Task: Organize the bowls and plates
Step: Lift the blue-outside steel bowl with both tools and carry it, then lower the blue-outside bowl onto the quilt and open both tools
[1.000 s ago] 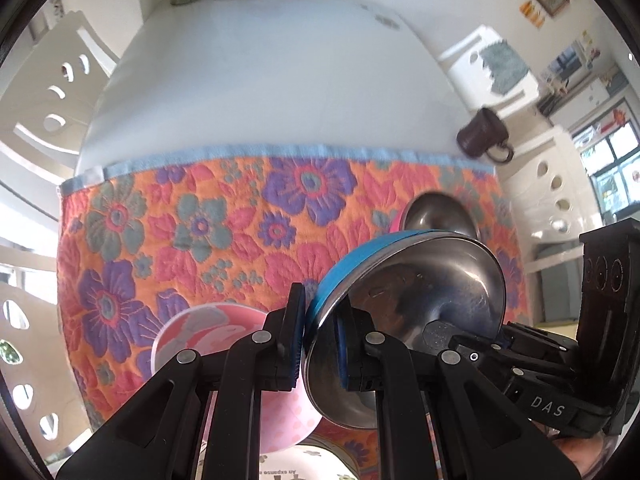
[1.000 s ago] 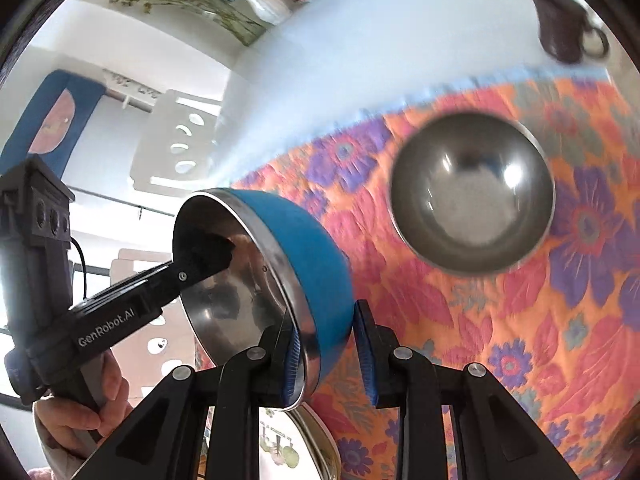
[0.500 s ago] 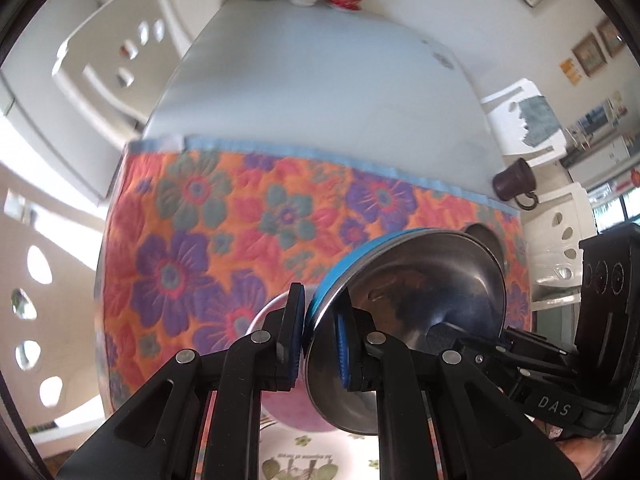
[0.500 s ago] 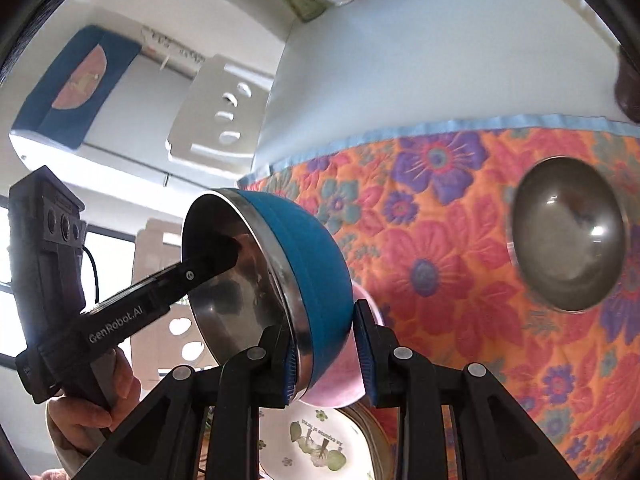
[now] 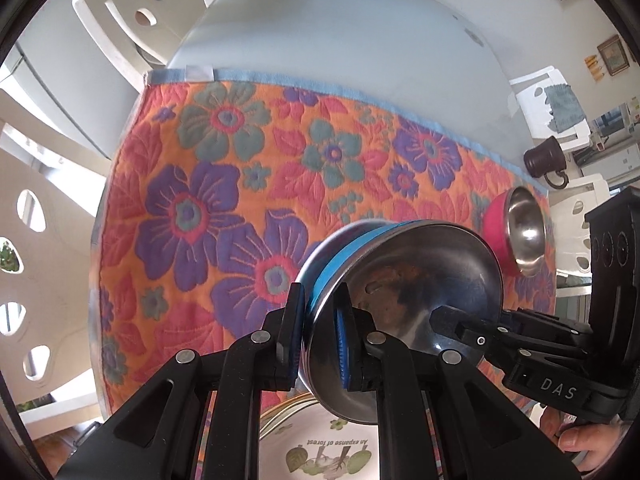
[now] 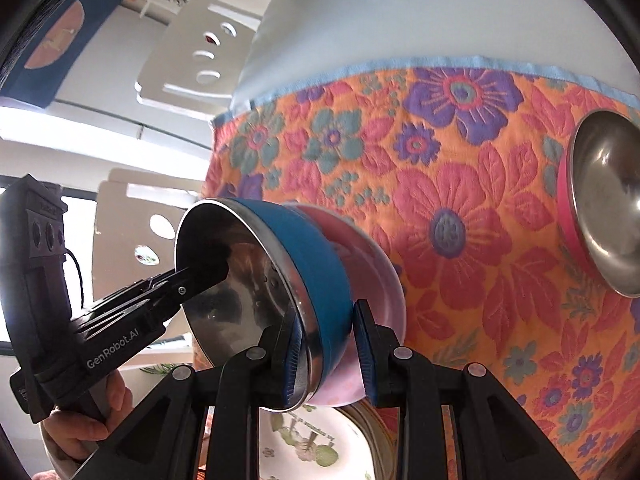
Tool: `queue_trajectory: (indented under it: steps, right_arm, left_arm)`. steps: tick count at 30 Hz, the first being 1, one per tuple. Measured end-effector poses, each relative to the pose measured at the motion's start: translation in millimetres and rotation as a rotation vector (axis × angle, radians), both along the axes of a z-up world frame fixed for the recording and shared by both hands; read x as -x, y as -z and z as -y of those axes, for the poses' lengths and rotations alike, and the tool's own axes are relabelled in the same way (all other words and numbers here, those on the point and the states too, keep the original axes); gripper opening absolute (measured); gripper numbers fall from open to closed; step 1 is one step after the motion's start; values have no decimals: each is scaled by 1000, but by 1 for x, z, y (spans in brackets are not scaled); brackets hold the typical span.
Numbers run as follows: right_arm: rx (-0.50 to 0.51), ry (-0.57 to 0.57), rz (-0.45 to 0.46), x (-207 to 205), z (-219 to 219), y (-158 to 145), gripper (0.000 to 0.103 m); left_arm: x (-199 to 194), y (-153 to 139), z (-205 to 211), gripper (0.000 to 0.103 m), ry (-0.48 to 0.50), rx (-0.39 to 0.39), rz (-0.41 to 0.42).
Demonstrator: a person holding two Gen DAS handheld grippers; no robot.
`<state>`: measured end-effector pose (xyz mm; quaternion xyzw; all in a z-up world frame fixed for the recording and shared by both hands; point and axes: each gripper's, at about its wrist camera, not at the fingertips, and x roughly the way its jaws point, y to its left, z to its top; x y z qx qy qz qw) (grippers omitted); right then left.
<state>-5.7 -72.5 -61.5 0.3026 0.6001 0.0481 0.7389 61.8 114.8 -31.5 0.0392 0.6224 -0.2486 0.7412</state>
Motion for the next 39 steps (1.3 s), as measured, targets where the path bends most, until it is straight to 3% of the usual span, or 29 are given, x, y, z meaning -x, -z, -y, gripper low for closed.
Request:
queue_trajectory:
  steps: [11, 25, 35, 39]
  right_arm:
    - [67, -28, -83, -1, 0, 15, 26]
    - [107, -82, -125, -16, -8, 22, 26]
    - [195, -176, -147, -29, -22, 22, 26]
    - [183, -173, -145, -29, -20, 19, 31]
  left_arm:
    - [7, 12, 4, 11, 14, -15, -24]
    - [5, 11, 2, 11, -4, -11, -42]
    - [4, 7, 3, 13, -5, -22, -36]
    - [4, 3, 3, 13, -3, -12, -33]
